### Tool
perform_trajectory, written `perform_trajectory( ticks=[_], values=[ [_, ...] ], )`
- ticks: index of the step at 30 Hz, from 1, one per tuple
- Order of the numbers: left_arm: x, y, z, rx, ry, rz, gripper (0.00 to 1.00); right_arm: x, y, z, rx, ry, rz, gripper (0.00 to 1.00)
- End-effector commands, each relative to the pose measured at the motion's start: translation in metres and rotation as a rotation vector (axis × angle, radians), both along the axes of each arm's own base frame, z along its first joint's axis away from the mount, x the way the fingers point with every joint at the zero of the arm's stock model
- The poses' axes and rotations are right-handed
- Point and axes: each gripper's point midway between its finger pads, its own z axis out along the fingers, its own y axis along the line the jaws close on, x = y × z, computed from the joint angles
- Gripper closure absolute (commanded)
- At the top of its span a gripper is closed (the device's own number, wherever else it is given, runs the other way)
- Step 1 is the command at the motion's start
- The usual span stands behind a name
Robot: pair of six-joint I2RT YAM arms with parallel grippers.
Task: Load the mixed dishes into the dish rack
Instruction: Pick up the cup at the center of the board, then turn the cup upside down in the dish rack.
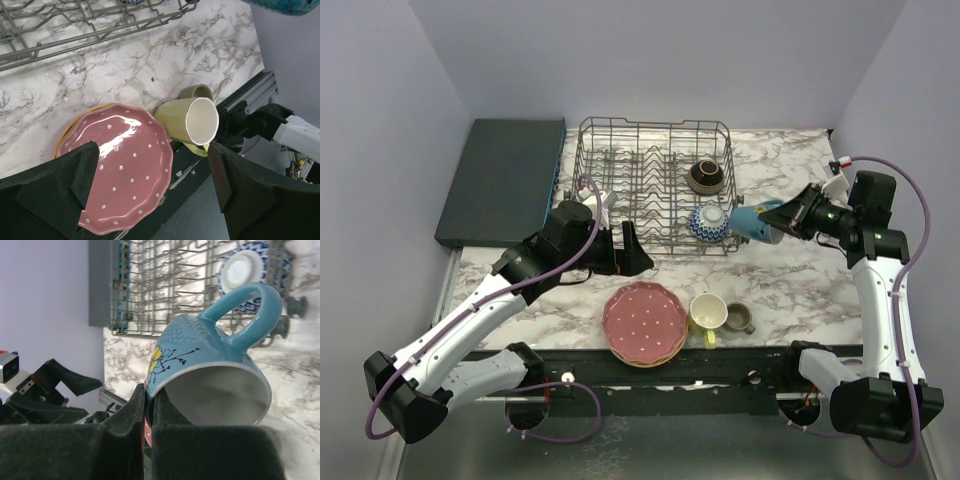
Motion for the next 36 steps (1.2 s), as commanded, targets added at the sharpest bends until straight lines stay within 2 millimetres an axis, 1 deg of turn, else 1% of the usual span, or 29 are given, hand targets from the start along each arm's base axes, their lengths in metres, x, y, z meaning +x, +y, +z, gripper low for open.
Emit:
perform_trajectory(
  ticks=[1,9,15,19,21,24,31,36],
  values=[
    [0.007,-0.009,0.031,-0.070,-0.037,-0.033,0.01,0.003,0.021,0.053,0.113,-0.173,0.155,1.00],
    [0.018,-0.016,0.064,-0.180,-0.021,-0.066,0.01,0.003,0.048,0.082,0.237,-0.286,0.286,1.00],
    [0.034,-0.004,0.081,-0.302,0.031,-0.049,0.01,0.006,0.067,0.091,0.271,-0.322,0.361,1.00],
    [0.040,0.002,0.093,-0.381,0.064,-0.047,0.01,0.007,0.079,0.096,0.281,-0.352,0.409,1.00],
    [0.041,0.003,0.100,-0.413,0.071,-0.057,0.01,0.007,0.086,0.100,0.291,-0.377,0.437,0.99],
    [0.041,0.001,0.111,-0.453,0.079,-0.074,0.01,0.005,0.103,0.102,0.318,-0.390,0.489,1.00],
    [0.040,-0.002,0.133,-0.537,0.084,-0.119,0.01,-0.001,0.135,0.117,0.406,-0.432,0.603,1.00],
    [0.044,-0.003,0.145,-0.597,0.102,-0.127,0.01,-0.006,0.150,0.130,0.432,-0.476,0.662,1.00]
  ],
)
